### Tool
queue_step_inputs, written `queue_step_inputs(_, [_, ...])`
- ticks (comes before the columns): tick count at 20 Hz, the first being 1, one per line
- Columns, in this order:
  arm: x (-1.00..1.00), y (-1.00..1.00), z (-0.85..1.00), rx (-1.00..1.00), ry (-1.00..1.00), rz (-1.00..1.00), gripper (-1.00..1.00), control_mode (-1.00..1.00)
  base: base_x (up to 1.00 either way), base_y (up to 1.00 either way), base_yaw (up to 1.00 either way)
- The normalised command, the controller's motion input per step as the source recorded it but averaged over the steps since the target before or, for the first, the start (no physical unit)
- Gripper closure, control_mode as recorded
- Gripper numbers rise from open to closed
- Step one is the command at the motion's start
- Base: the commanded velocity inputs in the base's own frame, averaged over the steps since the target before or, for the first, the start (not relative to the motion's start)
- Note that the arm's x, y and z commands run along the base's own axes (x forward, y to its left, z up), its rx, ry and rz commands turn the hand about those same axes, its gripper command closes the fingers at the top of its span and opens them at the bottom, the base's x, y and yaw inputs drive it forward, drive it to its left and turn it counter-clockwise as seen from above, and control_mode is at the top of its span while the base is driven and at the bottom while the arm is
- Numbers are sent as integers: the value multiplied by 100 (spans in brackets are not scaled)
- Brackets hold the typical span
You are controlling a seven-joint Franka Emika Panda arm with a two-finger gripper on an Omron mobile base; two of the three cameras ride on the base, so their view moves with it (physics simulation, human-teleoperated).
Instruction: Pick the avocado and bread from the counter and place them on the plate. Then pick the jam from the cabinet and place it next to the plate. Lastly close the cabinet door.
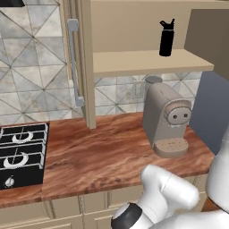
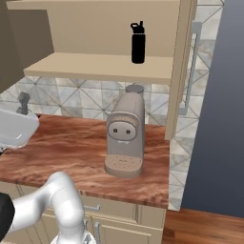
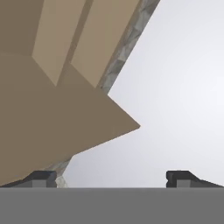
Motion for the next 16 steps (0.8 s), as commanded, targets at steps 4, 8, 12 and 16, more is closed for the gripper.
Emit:
queue_step_inputs(4, [-36,69,19,0,9,0,-100,-100,0,0,0])
queue_step_inputs(8, [-53,23,0,5,2,0,-100,-100,0,0,0])
queue_step_inputs(12, [-22,68,0,4,16,3,-100,-100,0,0,0])
queue_step_inputs(16, [0,99,13,0,30,12,-100,-100,0,0,0])
